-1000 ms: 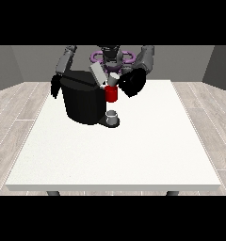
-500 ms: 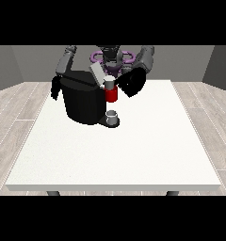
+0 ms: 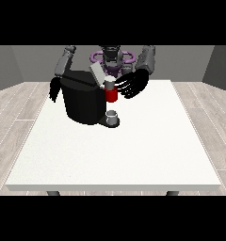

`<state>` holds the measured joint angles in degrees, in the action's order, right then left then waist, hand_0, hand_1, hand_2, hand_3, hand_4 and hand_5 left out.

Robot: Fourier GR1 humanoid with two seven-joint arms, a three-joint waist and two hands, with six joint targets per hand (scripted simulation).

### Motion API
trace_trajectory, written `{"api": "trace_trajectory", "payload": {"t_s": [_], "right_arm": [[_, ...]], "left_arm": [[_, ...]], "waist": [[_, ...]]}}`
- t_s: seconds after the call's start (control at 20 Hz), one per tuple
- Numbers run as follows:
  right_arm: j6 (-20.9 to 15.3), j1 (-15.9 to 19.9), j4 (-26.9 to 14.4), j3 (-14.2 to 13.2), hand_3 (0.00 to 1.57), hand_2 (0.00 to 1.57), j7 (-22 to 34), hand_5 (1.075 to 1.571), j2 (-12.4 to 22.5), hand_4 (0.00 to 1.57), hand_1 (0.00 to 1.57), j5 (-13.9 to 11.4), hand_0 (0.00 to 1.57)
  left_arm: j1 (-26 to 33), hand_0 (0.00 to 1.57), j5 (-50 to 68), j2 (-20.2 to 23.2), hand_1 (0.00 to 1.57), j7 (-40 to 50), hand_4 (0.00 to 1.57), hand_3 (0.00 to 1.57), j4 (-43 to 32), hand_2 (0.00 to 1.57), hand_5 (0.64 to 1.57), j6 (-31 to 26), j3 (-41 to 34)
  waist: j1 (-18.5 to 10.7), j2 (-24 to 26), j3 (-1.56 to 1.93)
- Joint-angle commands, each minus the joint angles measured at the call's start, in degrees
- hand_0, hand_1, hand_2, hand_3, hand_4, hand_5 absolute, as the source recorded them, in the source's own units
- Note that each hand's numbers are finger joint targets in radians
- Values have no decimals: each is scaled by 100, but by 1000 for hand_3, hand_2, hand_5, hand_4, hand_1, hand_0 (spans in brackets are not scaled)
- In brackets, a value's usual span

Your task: Insert the coffee pod into the coffee machine and close the lid

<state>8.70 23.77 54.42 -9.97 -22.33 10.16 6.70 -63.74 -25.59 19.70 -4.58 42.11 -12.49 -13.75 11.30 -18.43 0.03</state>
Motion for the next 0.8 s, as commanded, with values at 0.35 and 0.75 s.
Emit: {"api": "trace_trajectory", "payload": {"t_s": [0.35, 0.75], "right_arm": [[226, -1188, -843, -502, 0, 0, -659, 1571, 247, 258, 0, 220, 0], [134, -2236, -115, 211, 0, 0, -349, 1571, -261, 0, 0, -185, 0]], "left_arm": [[2172, 0, 1051, -1471, 0, -1194, 0, 0, 499, 0, 1571, -395, -108], [4236, 0, 1381, -1461, 0, -1734, 242, 0, 362, 0, 1571, -1050, -164]], "waist": [[-1246, 1357, -6], [-1192, 3039, -16]]}}
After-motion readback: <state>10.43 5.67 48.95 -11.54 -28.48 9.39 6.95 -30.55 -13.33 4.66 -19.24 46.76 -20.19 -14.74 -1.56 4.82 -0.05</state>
